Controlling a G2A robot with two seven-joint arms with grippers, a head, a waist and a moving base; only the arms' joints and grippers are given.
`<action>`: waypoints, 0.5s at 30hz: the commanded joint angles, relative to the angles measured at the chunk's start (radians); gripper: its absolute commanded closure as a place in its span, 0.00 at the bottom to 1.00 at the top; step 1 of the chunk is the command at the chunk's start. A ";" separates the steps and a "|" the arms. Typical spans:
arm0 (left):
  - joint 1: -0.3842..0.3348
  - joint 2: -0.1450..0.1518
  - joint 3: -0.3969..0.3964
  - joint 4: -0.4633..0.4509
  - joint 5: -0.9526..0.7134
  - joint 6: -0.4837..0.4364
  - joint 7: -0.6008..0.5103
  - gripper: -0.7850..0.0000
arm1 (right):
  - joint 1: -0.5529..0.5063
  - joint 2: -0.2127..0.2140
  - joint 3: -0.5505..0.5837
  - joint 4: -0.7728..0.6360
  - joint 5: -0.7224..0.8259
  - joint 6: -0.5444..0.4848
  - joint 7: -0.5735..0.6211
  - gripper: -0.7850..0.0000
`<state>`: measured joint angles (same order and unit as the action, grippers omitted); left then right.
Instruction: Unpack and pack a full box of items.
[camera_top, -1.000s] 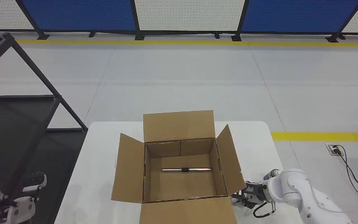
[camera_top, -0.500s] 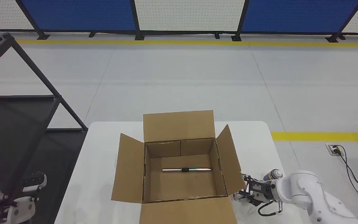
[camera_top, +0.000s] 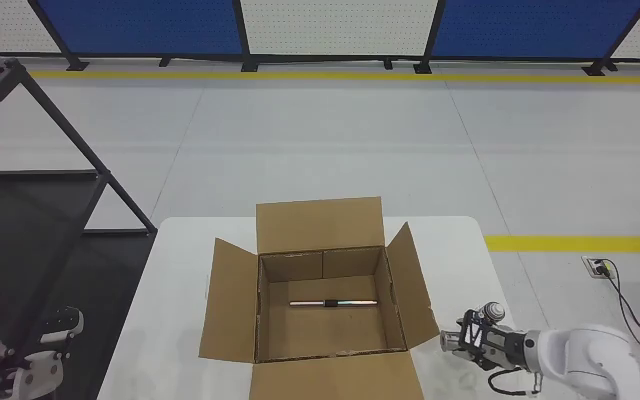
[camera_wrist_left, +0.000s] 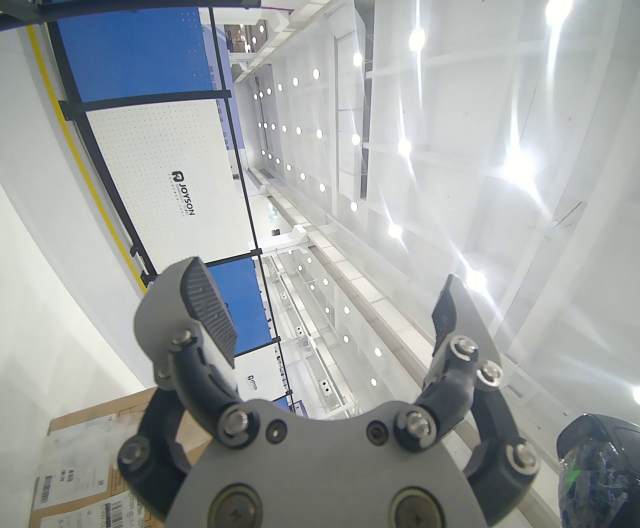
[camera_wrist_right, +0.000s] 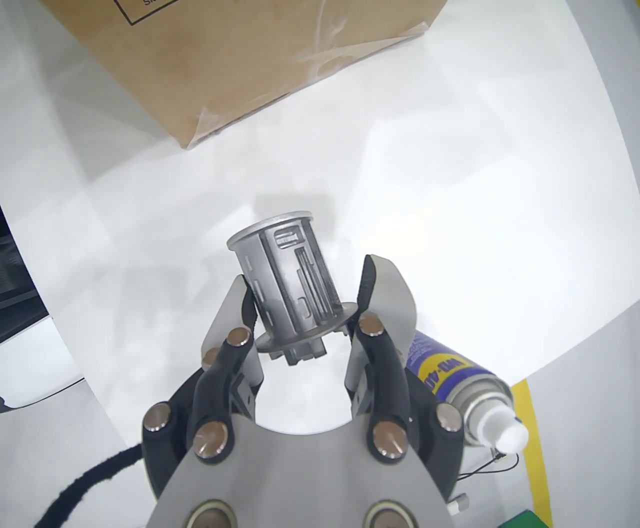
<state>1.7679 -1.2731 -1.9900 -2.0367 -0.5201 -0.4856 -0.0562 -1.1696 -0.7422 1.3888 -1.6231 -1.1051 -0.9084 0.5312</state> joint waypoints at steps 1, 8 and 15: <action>0.000 0.000 0.000 0.000 0.000 0.000 0.000 0.00 | -0.031 0.006 0.039 -0.013 0.000 0.010 -0.015 1.00; 0.000 0.000 0.000 0.000 0.000 0.000 0.000 0.00 | -0.228 0.026 0.268 -0.118 0.006 0.067 -0.137 1.00; 0.000 0.000 0.000 0.000 0.000 0.000 0.000 0.00 | -0.476 0.021 0.530 -0.285 0.042 0.135 -0.253 1.00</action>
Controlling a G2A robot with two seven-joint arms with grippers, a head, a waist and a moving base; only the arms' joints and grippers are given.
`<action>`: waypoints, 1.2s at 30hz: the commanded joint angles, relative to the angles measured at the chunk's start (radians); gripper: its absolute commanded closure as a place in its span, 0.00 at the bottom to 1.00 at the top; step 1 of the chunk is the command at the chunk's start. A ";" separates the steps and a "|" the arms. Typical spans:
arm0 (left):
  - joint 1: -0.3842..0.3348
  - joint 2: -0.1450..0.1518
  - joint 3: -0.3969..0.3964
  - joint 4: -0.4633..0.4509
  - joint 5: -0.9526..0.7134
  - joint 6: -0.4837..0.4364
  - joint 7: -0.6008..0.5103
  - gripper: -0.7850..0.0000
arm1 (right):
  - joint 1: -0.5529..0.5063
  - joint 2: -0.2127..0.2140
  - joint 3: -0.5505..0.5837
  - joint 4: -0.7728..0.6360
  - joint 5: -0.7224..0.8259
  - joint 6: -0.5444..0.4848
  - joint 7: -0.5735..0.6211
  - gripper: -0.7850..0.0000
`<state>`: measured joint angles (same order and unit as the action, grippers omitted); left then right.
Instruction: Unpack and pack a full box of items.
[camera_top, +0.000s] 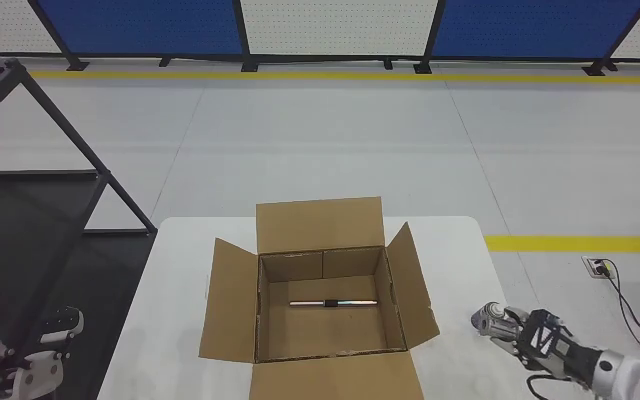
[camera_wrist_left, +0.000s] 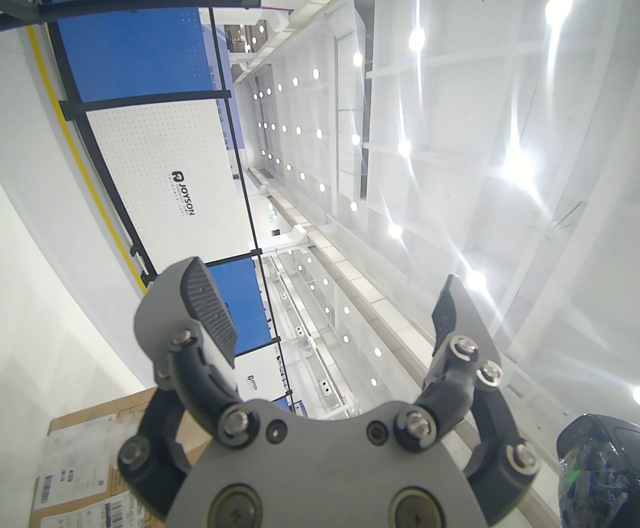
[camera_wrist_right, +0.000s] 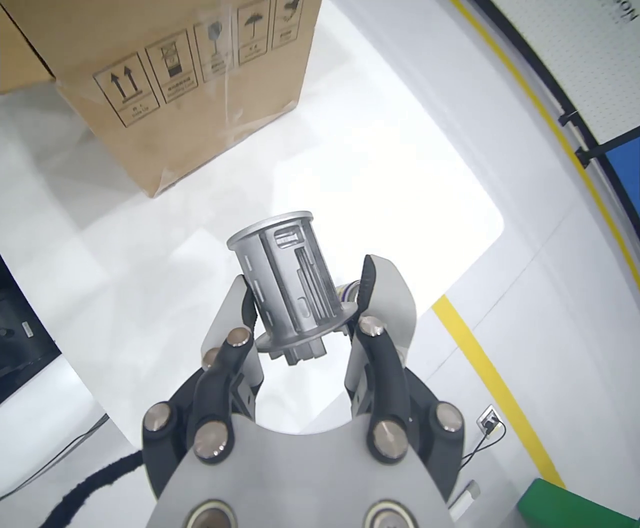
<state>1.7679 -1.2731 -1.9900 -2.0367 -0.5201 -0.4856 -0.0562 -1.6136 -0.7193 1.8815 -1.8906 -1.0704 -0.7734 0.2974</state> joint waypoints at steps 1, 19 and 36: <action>0.000 0.000 0.000 0.000 0.000 0.000 0.000 0.00 | -0.063 -0.005 0.074 -0.039 0.017 -0.001 -0.043 1.00; 0.000 0.000 0.000 0.000 0.000 0.000 0.000 0.00 | -0.174 -0.015 0.387 -0.459 0.132 -0.146 0.011 1.00; 0.000 0.000 0.000 0.000 0.000 0.000 0.000 0.00 | 0.158 0.057 0.066 -0.459 0.171 -0.088 0.194 1.00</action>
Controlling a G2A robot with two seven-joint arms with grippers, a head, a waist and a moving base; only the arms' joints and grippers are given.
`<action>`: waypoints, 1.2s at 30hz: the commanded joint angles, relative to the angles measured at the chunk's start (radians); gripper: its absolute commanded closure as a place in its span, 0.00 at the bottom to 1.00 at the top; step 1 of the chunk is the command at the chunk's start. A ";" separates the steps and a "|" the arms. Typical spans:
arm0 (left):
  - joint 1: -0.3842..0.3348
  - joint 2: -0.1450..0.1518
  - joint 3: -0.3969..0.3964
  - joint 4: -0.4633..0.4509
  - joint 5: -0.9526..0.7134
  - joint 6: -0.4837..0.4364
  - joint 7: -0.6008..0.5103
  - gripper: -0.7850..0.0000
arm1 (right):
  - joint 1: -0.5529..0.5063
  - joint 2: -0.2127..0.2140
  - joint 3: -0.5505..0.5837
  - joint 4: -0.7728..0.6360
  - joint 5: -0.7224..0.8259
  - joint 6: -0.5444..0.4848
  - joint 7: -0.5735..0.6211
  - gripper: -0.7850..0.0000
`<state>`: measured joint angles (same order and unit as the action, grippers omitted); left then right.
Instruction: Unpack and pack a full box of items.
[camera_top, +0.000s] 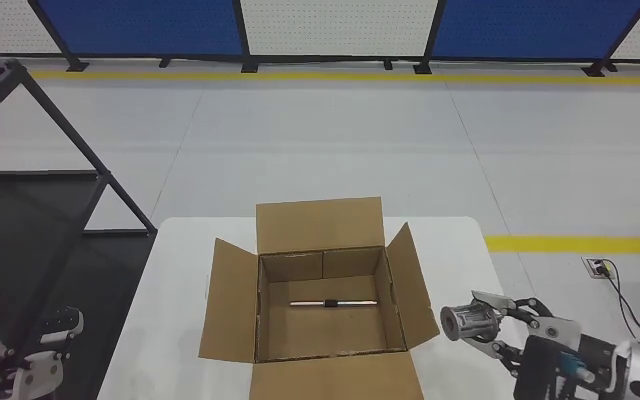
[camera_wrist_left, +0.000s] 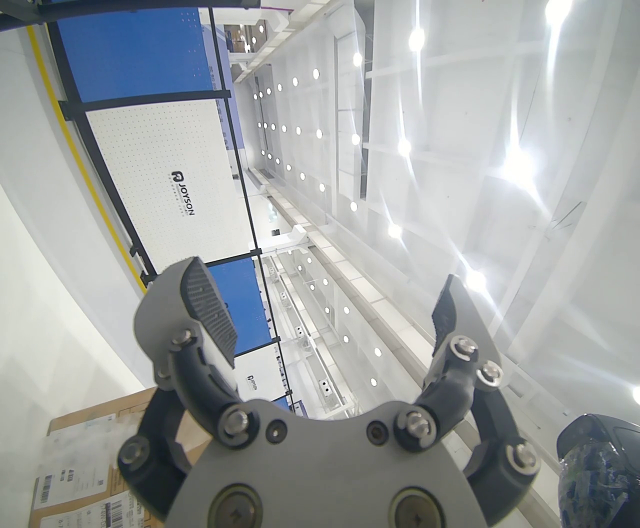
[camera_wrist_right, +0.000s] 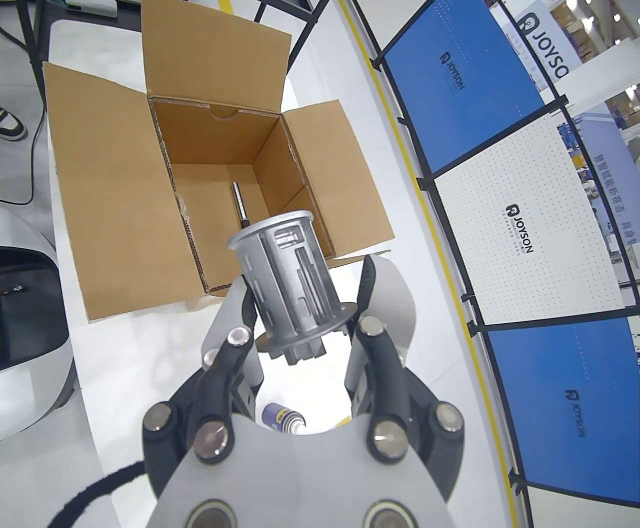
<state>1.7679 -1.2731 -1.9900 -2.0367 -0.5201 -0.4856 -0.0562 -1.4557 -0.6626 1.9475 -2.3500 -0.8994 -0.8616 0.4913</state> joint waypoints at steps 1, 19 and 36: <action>0.000 0.000 0.000 0.000 0.000 0.000 0.000 0.00 | 0.000 0.000 0.000 0.000 0.000 0.000 0.000 1.00; 0.000 0.000 0.000 0.000 0.000 0.000 0.000 0.00 | 0.615 -0.048 -0.780 0.045 -0.045 0.230 0.244 1.00; 0.000 0.000 0.000 0.000 0.000 0.000 0.000 0.00 | 1.186 -0.274 -1.329 0.364 -0.007 0.544 0.422 1.00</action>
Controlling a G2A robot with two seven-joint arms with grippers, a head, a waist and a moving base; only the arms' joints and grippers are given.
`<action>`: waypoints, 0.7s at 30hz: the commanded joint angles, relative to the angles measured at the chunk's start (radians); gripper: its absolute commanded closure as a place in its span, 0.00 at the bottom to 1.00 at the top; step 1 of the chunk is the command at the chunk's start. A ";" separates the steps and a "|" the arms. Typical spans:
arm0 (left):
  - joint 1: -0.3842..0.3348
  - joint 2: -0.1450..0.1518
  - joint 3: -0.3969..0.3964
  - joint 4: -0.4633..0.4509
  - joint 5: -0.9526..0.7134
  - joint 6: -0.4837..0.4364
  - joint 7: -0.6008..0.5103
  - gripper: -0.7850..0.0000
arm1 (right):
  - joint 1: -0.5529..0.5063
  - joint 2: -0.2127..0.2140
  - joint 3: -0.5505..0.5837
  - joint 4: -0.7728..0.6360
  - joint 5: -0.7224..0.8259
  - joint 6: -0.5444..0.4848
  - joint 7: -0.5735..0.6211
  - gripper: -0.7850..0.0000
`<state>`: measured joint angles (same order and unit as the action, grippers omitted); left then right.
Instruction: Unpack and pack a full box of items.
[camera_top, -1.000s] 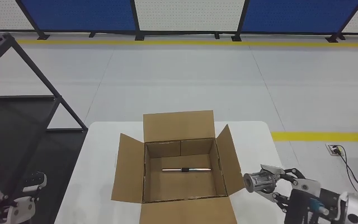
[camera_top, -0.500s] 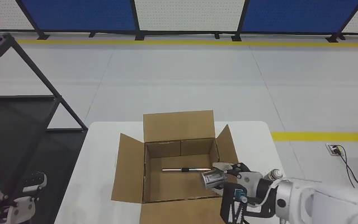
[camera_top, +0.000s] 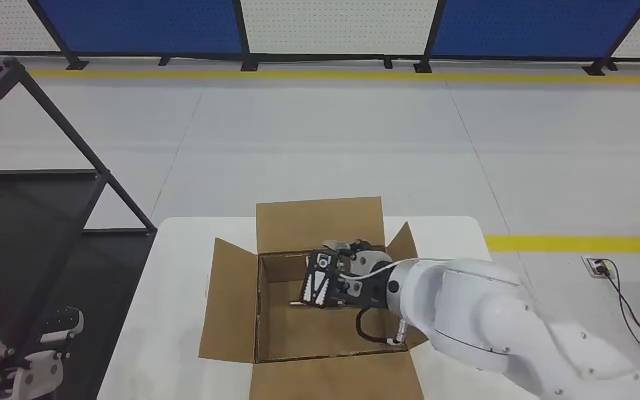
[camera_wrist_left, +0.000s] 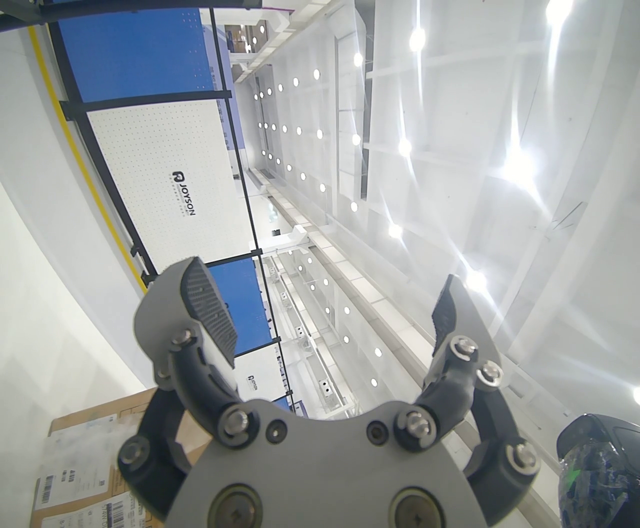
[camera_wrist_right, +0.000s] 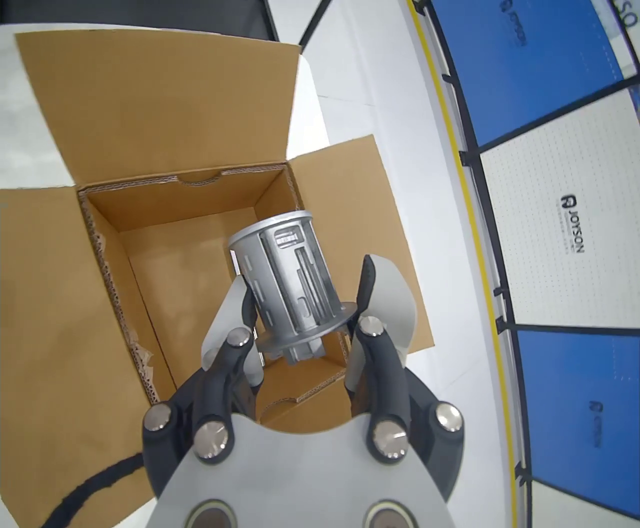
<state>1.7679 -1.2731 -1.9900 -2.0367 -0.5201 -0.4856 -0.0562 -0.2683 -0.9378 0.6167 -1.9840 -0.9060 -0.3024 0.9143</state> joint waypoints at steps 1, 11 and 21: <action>0.000 0.000 0.000 0.000 0.000 0.000 0.000 0.00 | -0.001 0.001 0.002 -0.002 0.000 -0.015 -0.001 1.00; 0.000 0.000 0.000 0.000 0.000 0.000 0.000 0.00 | -0.008 -0.009 -0.035 0.029 0.001 -0.077 0.011 1.00; 0.000 0.000 0.000 0.000 0.000 0.000 0.000 0.00 | 0.144 -0.174 -0.260 0.367 0.162 -0.203 0.095 1.00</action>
<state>1.7679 -1.2731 -1.9900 -2.0367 -0.5201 -0.4856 -0.0562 -0.1361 -1.0909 0.3781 -1.6594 -0.7641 -0.4948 1.0075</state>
